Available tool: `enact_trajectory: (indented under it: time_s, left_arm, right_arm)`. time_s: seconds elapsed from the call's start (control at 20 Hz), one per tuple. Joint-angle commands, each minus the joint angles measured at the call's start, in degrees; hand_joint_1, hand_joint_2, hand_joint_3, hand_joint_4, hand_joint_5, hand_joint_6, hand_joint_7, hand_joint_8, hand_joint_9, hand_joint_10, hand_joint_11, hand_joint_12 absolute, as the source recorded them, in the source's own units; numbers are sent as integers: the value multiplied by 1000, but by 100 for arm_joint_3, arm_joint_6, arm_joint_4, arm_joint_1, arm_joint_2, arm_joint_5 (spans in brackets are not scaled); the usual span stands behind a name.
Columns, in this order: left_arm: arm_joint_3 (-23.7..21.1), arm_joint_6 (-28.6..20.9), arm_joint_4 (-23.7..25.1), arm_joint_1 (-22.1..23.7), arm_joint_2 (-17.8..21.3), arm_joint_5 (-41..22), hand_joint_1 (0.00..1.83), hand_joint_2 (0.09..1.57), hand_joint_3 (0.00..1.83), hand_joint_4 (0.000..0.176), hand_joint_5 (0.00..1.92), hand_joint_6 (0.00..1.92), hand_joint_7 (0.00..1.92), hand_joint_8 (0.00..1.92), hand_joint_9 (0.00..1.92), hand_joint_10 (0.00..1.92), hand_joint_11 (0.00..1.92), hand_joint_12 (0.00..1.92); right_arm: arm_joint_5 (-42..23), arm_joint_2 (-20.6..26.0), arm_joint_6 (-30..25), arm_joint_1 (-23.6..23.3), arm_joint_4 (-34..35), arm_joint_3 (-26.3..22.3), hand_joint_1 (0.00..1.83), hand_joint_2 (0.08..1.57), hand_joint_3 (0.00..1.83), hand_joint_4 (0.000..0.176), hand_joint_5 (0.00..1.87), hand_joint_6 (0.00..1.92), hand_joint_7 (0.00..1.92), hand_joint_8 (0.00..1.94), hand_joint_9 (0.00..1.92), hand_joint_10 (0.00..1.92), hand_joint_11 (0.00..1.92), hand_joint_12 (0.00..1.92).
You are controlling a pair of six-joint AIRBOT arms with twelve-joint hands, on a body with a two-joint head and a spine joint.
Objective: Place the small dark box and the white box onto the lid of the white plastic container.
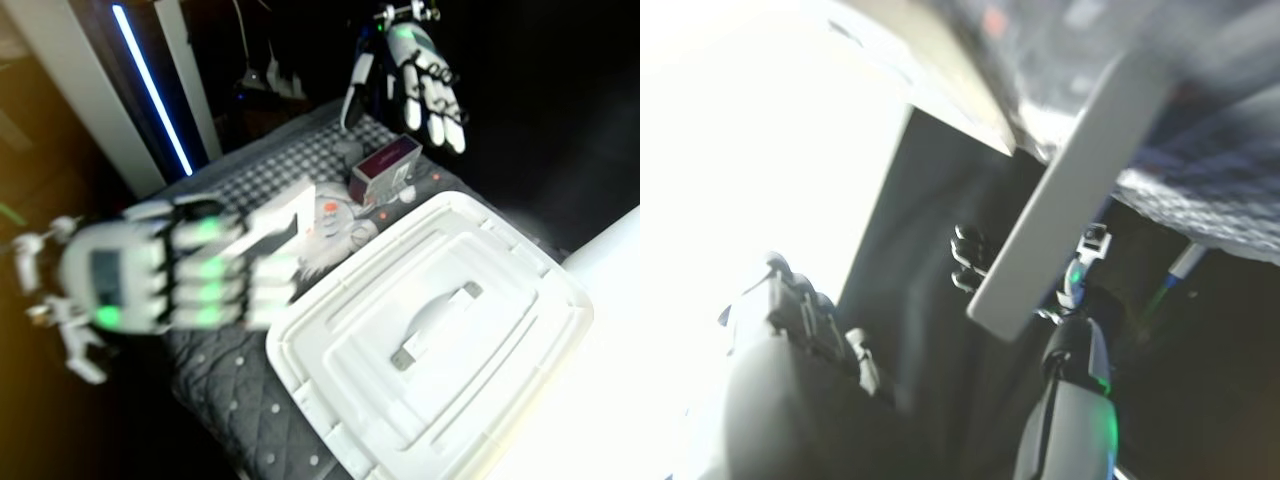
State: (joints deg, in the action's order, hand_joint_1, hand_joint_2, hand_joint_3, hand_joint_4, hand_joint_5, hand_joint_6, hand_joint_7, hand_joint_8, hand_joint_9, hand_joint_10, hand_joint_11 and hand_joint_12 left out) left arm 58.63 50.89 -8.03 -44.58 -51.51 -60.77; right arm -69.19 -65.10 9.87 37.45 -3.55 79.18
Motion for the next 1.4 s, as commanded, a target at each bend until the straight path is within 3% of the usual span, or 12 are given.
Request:
enact_trajectory:
  time_s: [0.0, 0.2, 0.3, 0.65, 0.75, 0.85, 1.0, 1.05, 1.15, 1.2, 1.25, 1.35]
  left_arm:
    - [2, -31, 55, 37, 45, -697, 539, 831, 16, 63, 0, 0, 0, 0, 0, 0, 0, 0]
    - [57, -26, 56, 38, -17, -465, 584, 782, 0, 40, 0, 0, 0, 0, 6, 2, 0, 0]
    - [143, -26, 56, 60, -99, -273, 613, 734, 0, 0, 0, 0, 28, 10, 28, 9, 38, 17]
    - [603, -27, 151, 370, -475, 895, 674, 758, 0, 0, 0, 0, 0, 0, 0, 0, 1, 2]
    - [655, -27, 223, 410, -507, 1111, 714, 767, 0, 77, 0, 0, 0, 0, 0, 0, 0, 0]
    - [677, -26, 304, 441, -515, 1285, 714, 764, 0, 5, 0, 0, 0, 0, 0, 0, 0, 0]
    - [691, -25, 356, 447, -531, 1348, 851, 859, 8, 24, 174, 8, 208, 12, 162, 27, 18, 13]
    - [701, -24, 358, 446, -544, 1349, 1025, 922, 7, 0, 356, 18, 420, 26, 436, 44, 81, 572]
    - [724, -23, 358, 445, -576, 1366, 1291, 972, 1, 0, 686, 12, 851, 37, 907, 124, 333, 1007]
    - [729, -22, 359, 444, -590, 1375, 1453, 1031, 2, 0, 881, 20, 1006, 640, 997, 865, 510, 1153]
    - [733, -21, 359, 441, -598, 1374, 1398, 1063, 8, 0, 937, 672, 1063, 791, 1034, 1034, 656, 1187]
    - [745, -14, 357, 436, -617, 1358, 1380, 1088, 1, 0, 928, 851, 1038, 884, 1023, 1153, 660, 1324]
  right_arm:
    - [-563, 58, -40, -28, 235, 60, 839, 581, 20, 67, 0, 0, 0, 0, 0, 0, 0, 0]
    - [-345, -33, -40, -66, 128, 124, 796, 574, 10, 17, 20, 7, 43, 14, 0, 0, 31, 15]
    - [-221, -78, -40, -94, 88, 171, 803, 594, 16, 14, 47, 15, 61, 17, 8, 3, 40, 21]
    - [42, -199, -40, -121, 1, 260, 795, 607, 14, 23, 201, 11, 127, 9, 22, 6, 7, 3]
    - [112, -226, -40, -122, -46, 278, 775, 588, 3, 55, 265, 11, 145, 5, 0, 0, 0, 0]
    - [145, -235, -40, -122, -76, 285, 753, 623, 4, 30, 397, 5, 284, 2, 110, 8, 41, 40]
    - [145, -239, -41, -122, -106, 282, 1156, 802, 8, 0, 889, 39, 869, 37, 912, 148, 532, 1160]
    - [144, -245, -41, -122, -118, 281, 1250, 954, 7, 0, 1123, 527, 1320, 131, 1209, 402, 835, 1398]
    - [142, -247, -41, -122, -122, 275, 1287, 1015, 1, 0, 1379, 126, 1149, 875, 1055, 941, 607, 1717]
    - [142, -247, -41, -122, -122, 275, 1281, 1018, 0, 0, 1427, 47, 1112, 940, 980, 1032, 558, 1732]
    - [142, -247, -41, -122, -122, 275, 1282, 1007, 0, 0, 1427, 39, 1174, 832, 1000, 1076, 619, 1754]
    - [142, -249, -41, -122, -122, 274, 1285, 1003, 0, 0, 1431, 17, 1198, 798, 1009, 1081, 566, 1705]
